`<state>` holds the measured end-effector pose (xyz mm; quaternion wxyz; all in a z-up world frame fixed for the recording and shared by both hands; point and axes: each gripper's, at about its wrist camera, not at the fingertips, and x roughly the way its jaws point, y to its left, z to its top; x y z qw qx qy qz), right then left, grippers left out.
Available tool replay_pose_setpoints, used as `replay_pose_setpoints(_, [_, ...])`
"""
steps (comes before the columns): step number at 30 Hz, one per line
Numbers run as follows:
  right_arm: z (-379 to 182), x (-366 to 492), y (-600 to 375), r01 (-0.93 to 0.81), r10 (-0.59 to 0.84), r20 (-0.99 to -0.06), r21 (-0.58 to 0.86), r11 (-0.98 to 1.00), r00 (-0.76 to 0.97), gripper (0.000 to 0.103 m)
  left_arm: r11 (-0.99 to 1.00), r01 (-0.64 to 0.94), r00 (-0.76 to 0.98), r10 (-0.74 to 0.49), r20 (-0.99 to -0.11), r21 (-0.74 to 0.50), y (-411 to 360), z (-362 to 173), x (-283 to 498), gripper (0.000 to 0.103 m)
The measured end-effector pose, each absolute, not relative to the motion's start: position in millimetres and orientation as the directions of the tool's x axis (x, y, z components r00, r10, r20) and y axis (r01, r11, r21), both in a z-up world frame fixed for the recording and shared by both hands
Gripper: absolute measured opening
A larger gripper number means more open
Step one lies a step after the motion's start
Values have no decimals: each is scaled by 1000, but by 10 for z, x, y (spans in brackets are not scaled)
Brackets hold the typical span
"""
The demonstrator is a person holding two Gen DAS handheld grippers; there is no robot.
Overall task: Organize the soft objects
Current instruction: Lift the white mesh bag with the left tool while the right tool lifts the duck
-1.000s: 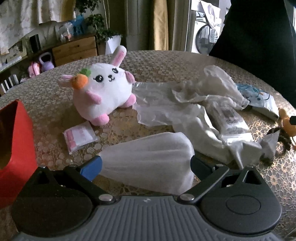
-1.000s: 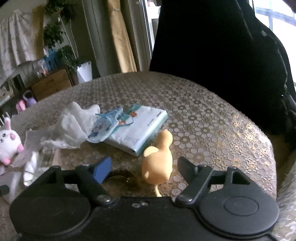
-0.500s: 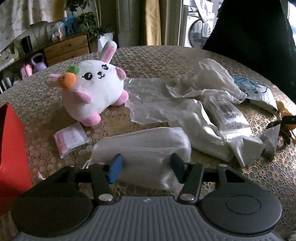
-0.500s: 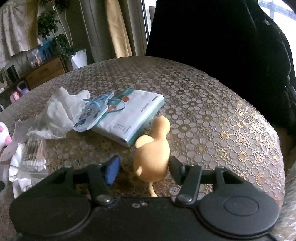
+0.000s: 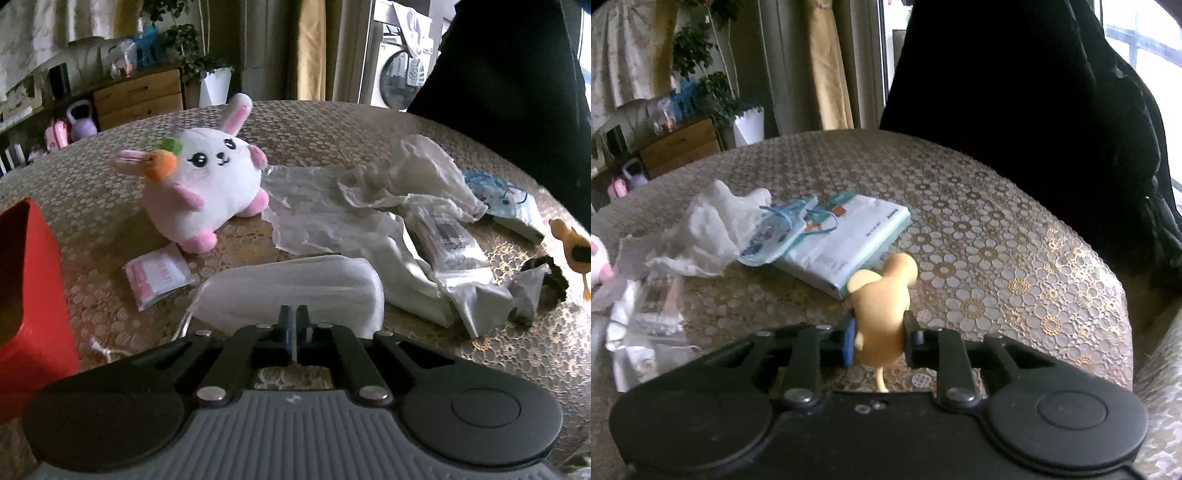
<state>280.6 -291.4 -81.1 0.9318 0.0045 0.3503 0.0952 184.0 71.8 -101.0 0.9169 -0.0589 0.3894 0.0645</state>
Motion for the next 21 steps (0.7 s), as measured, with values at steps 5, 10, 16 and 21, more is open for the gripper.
replay_pose_setpoints(5, [-754,2625,-2889,-223,204,-641,52,973,740,23,985,-159,681,67,-730,-58,742,-961,1736,2])
replay_pose_setpoints(10, [-791,2580,-2887,-237,201,-647,32,971,736,23,984,-168,687,70,-724,-64,754,-926,1713,8])
replay_pose_setpoints(16, [-801,2565,-2942,-244,217,-648,49,968,730,23,987,-138,731,43,-681,-86,707,-857,1705,87])
replay_pose_setpoints(21, [-825,2556,-2937,-256,230,-652,56,965,722,23,992,-106,736,36,-676,-63,564,-865,1845,94])
